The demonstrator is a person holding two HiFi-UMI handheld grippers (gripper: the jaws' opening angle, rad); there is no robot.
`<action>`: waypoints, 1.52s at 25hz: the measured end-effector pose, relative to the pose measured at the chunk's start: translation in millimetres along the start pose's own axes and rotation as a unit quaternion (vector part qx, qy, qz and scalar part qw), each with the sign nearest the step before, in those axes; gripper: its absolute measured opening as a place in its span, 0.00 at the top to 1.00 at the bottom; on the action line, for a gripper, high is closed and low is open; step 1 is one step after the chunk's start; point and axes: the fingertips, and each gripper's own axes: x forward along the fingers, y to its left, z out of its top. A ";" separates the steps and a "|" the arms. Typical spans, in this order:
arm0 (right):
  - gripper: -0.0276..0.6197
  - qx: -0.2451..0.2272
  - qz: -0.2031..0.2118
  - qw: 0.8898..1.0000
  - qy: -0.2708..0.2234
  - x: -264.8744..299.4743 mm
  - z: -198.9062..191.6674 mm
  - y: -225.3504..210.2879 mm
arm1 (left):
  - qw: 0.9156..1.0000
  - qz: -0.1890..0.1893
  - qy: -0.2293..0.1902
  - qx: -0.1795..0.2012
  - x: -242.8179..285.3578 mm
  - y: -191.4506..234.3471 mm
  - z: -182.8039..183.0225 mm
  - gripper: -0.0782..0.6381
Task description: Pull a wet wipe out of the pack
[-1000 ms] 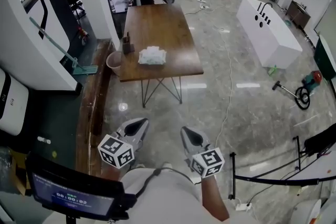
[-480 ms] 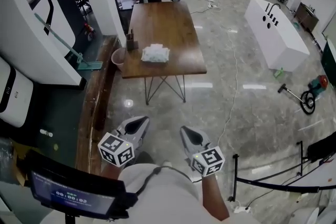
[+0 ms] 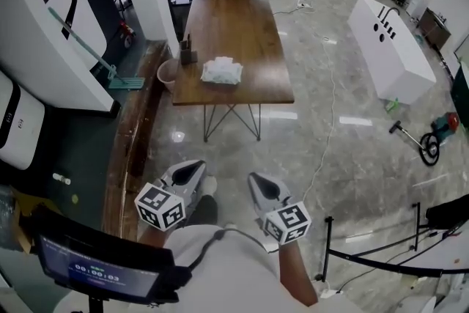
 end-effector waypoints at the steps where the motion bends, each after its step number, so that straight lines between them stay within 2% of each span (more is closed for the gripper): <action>1: 0.95 -0.003 0.000 1.000 0.001 6.2 1.8 -2.0 | 1.000 -0.002 -0.001 -0.002 4.2 6.1 1.0 0.89; 5: 0.95 -0.010 -0.004 1.000 0.002 33.5 15.1 -16.9 | 1.000 -0.009 -0.003 -0.007 28.2 33.7 12.5 0.89; 11: 0.95 -0.019 -0.010 1.000 0.015 92.5 51.0 -47.5 | 0.999 -0.030 -0.007 -0.013 76.6 81.9 50.6 0.89; 21: 0.95 -0.041 -0.041 0.998 0.025 200.6 89.1 -96.2 | 0.996 -0.088 0.007 -0.003 160.7 178.1 103.8 0.88; 24: 0.95 -0.038 -0.048 0.998 0.027 221.9 95.3 -109.5 | 0.995 -0.100 0.011 -0.011 176.3 199.3 109.1 0.89; 29: 0.95 -0.027 -0.068 0.997 0.013 265.0 106.8 -132.8 | 0.995 -0.097 0.016 -0.029 200.5 249.3 114.7 0.89; 32: 0.95 -0.018 -0.073 0.997 0.022 281.1 108.7 -140.9 | 0.994 -0.104 0.021 -0.031 208.6 265.7 119.5 0.89; 35: 0.95 -0.014 -0.064 0.997 0.029 292.5 109.8 -145.6 | 0.994 -0.104 0.028 -0.034 213.6 277.2 117.1 0.89; 38: 0.95 -0.015 -0.045 0.998 0.036 308.4 108.6 -151.8 | 0.994 -0.086 0.042 -0.049 223.3 291.0 105.8 0.89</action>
